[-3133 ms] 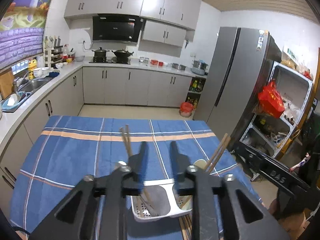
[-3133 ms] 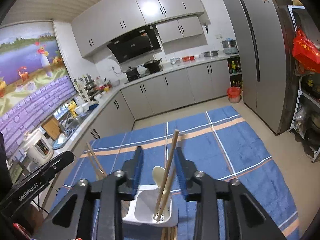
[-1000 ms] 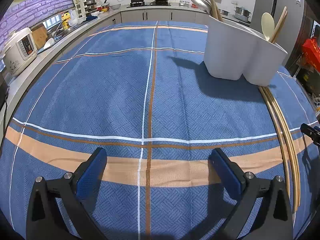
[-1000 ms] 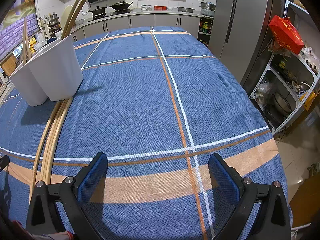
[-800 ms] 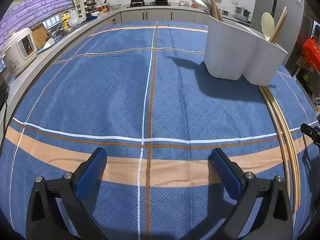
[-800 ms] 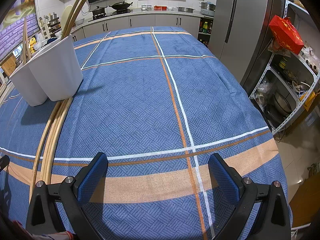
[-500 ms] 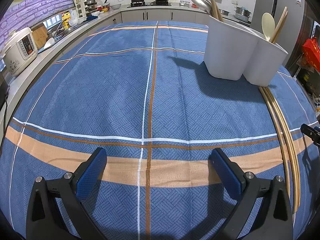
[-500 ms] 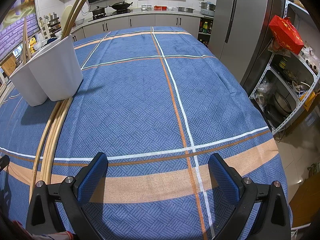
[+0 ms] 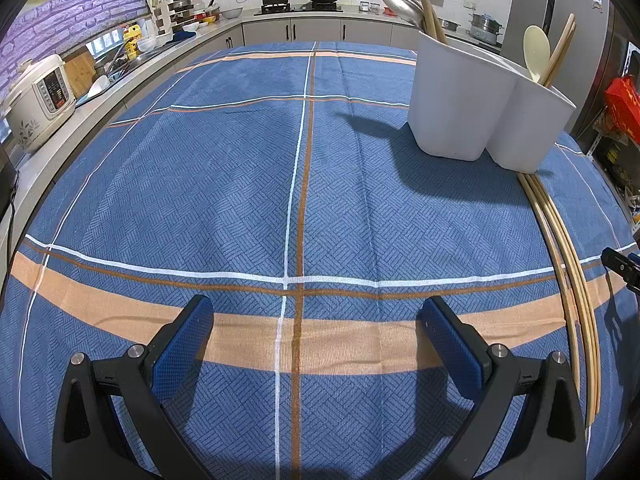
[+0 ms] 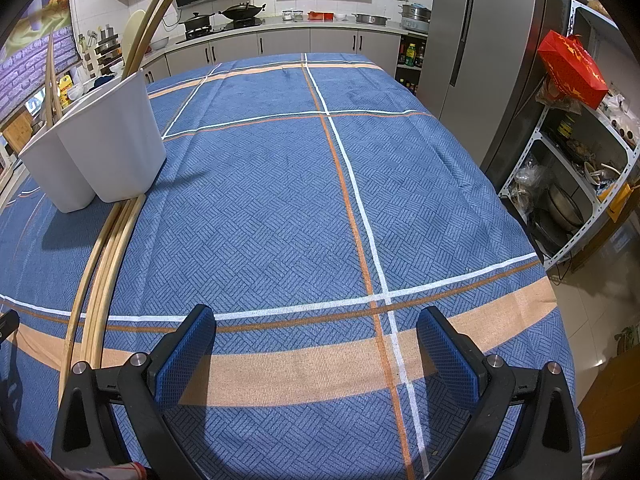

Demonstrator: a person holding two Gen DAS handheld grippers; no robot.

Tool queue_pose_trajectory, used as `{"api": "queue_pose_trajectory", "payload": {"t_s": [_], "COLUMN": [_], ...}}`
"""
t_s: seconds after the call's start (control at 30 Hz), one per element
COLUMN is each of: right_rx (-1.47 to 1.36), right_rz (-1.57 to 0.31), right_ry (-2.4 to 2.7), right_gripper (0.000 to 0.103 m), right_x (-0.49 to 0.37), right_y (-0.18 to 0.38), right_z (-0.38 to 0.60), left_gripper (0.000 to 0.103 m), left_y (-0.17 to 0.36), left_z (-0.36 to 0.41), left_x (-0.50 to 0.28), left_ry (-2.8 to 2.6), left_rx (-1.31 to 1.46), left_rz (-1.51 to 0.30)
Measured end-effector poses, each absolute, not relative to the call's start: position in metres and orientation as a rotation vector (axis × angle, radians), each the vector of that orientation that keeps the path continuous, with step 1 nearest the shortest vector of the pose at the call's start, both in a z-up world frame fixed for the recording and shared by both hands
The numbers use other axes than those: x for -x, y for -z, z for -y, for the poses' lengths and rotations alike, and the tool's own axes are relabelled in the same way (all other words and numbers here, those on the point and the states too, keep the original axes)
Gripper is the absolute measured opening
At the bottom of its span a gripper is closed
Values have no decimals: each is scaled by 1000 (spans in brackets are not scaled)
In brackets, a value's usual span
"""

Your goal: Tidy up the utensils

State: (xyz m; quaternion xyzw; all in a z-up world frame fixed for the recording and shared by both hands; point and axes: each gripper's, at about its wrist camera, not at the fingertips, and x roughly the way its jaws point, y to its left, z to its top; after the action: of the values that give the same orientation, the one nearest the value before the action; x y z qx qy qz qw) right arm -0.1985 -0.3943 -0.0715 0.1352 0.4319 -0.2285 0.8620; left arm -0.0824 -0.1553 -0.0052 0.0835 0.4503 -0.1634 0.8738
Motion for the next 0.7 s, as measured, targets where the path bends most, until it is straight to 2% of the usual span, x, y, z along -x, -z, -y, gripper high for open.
{"api": "queue_pose_trajectory", "payload": {"t_s": [0.7], "right_rx": [-326], "right_rz": [-937], "right_ry": [525], "right_gripper": [103], "right_x": [204], "right_y": [68], "right_z": [376], "left_gripper": [103], "left_y": [5], "left_z": [156], "left_x": [82], "left_ry": [341], "left_rx": [-176], "left_rz": [-940]}}
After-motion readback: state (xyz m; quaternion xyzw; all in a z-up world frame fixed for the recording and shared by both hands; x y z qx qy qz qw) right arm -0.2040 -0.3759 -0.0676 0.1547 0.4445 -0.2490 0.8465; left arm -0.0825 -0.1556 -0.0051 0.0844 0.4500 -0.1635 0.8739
